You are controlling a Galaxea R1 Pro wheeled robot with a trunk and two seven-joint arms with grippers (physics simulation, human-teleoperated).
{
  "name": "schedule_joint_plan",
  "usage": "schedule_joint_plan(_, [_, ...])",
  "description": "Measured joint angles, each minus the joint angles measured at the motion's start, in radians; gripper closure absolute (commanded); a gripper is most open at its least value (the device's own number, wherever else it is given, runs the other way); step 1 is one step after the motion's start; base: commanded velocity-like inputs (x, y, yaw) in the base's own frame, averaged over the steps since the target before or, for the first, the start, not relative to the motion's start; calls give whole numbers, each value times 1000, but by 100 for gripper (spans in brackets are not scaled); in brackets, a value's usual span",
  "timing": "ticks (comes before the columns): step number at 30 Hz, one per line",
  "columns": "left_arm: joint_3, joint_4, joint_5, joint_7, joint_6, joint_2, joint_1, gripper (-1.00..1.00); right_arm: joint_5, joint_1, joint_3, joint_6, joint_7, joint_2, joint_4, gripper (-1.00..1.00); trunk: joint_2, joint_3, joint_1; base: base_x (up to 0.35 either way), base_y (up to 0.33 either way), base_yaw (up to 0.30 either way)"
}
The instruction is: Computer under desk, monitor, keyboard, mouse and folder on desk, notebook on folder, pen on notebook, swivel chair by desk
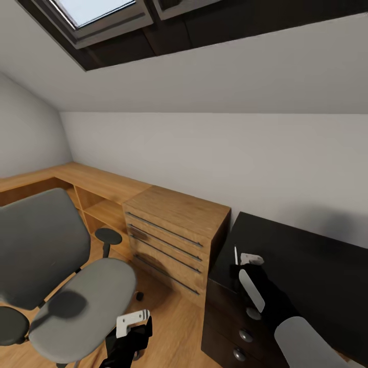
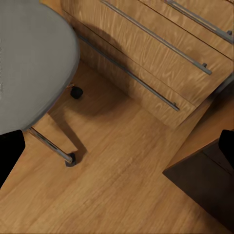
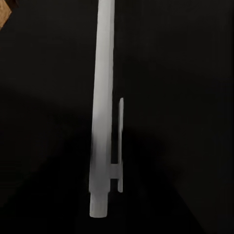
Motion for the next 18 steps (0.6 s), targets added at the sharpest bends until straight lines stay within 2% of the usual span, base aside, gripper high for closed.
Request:
schedule_joint_plan(6, [0, 1, -1, 1, -1, 0, 1, -100, 0, 2, 0, 3, -1, -20, -82, 100, 42, 19, -23, 0, 0, 0])
schedule_joint_plan(11, [0, 3, -1, 1, -1, 0, 1, -100, -2, 11, -3, 39, -3, -45, -249, 100, 77, 35, -42, 0, 0, 0])
schedule_joint_plan(12, [0, 4, -1, 1, -1, 0, 1, -100, -3, 19, -5, 51, -4, -47, -293, 100, 84, 38, -46, 0, 0, 0])
schedule_joint_plan(18, [0, 6, -1, 1, -1, 0, 1, -100, -3, 60, -22, 74, -8, -50, -409, 100, 126, 56, -69, 0, 0, 0])
